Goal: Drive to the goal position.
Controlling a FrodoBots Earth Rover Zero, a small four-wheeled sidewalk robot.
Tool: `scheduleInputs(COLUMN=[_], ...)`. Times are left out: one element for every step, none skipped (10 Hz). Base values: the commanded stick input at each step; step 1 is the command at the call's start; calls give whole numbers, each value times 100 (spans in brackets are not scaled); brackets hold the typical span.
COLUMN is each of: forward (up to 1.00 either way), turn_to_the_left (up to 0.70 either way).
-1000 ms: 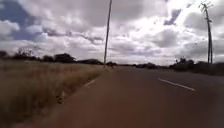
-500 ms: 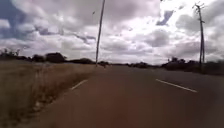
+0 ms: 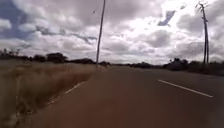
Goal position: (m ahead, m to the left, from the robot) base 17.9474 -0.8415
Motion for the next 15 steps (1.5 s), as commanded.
scheduleInputs(forward=[85,85,85,85,85,85,85,85,85,85,85,85,85,85,85], turn_to_the_left=[0,-1,-5,-20,-34,-34,-34,-34,-34,-1,0,0,0,0,0])
